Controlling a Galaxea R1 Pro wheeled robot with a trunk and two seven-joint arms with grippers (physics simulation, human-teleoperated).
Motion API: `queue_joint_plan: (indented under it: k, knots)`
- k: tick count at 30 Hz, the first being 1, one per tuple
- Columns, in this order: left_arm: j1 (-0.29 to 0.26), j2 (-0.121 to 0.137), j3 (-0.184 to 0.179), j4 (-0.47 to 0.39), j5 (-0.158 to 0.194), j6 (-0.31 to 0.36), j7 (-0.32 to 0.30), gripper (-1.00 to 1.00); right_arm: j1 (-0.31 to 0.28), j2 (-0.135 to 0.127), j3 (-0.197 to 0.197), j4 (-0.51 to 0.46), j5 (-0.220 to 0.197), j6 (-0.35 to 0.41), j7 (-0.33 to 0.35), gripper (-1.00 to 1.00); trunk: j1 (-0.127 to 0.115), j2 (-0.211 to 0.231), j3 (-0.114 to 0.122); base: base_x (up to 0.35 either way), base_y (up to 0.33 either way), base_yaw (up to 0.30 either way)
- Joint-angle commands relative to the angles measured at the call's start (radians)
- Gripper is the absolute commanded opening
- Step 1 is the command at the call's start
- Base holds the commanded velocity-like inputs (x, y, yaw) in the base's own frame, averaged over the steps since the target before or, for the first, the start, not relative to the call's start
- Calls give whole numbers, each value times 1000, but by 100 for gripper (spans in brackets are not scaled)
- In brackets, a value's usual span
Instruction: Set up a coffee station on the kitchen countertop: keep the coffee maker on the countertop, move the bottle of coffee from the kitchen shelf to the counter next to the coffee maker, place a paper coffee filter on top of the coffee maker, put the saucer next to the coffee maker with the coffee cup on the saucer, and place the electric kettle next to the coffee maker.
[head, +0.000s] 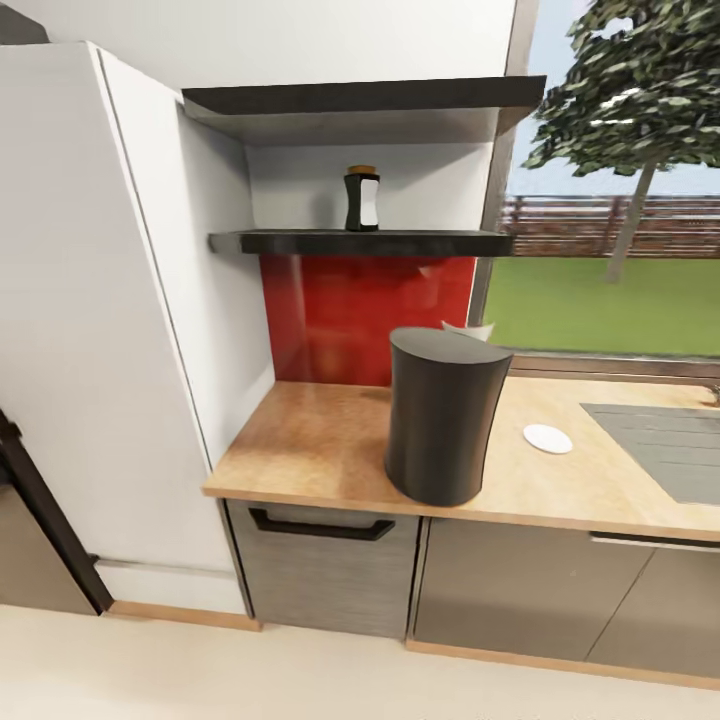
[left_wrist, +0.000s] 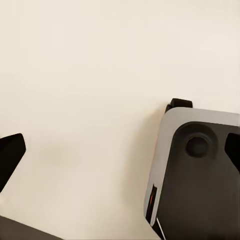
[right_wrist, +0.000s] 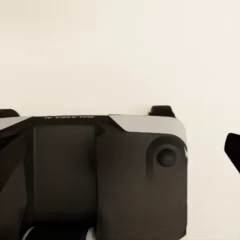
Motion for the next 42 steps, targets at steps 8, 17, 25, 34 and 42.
queue_joint_plan:
  k: [8,17,25,34,42]
  knots:
    - [-3,1,1,0,1,-5,0,100,0,1,-8,-2,10,7,-4,100,1,-2,-2,-69,329,0]
    - [-9,2,-6,-54,-4,-51,-3,100,0,-22,-8,-2,10,7,-9,100,1,-2,-2,-3,80,-135]
    - [-10,-2,-20,-202,-13,-116,-12,100,0,-30,-8,-2,10,7,-10,100,1,-2,-2,-50,1,-257]
    - [-12,-8,-187,-528,-15,-109,-55,100,0,-48,-8,-2,11,6,-11,100,1,-2,-2,-111,0,-40]
    - [-74,-20,-295,-1028,-4,212,-299,100,0,-49,-8,-2,11,5,-11,100,1,-2,-2,-1,0,0]
